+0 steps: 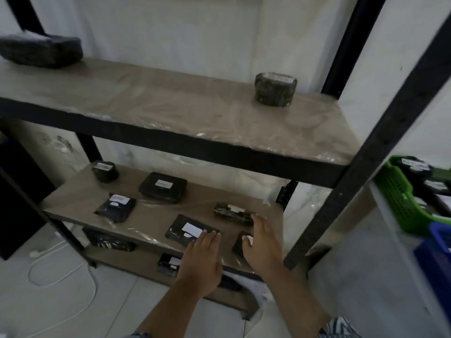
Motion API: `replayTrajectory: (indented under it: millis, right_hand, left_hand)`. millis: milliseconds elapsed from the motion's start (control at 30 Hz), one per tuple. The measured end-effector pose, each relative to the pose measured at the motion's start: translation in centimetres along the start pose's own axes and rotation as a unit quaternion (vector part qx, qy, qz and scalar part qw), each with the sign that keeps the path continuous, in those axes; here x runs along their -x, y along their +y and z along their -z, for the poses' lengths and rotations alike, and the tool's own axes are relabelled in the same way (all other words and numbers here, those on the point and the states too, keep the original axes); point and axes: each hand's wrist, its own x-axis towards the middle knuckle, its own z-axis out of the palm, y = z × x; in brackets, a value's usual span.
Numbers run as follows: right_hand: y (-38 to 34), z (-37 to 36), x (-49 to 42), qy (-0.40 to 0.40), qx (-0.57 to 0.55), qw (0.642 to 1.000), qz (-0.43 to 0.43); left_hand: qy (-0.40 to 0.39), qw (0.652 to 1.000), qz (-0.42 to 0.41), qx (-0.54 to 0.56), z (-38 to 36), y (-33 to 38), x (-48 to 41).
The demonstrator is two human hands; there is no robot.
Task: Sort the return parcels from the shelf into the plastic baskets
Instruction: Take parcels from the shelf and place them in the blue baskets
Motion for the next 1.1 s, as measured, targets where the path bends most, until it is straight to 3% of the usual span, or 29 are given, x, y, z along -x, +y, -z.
replayTrajectory:
  millis: [300,500,600,700,1100]
  right_hand:
    - [7.3,-8.5,-2.4,-0.014,0.020,0.995,-0.094]
    - [8.9,-10.4,-3.2,-0.092,0.051,0.986,-0.129]
    - [9.2,-10.8,-3.4,-0.094,0.066,0.986,-0.121]
    - [9.6,-10.7,-3.6,-0.086,0.032,0.988,-0.123]
    - [6.5,-7.9,-0.2,-0.095,0.059,0.989,-0.094]
  left_hand:
    - [-0.003,0.996,-0.058,0.069,-10.8,-3.1,-4.4]
    - [-0.040,0.996,-0.072,0.026,-16.0,-4.7,-4.6]
    - [-0.045,0.996,-0.081,-0.002,-17.4,-5.6,-4.0]
    - [-0.007,0.995,-0.103,-0.012,-17.9,-6.5,-3.9]
    - [-0.046,0.989,-0.133,-0.049,-13.8,-8.4,0.6]
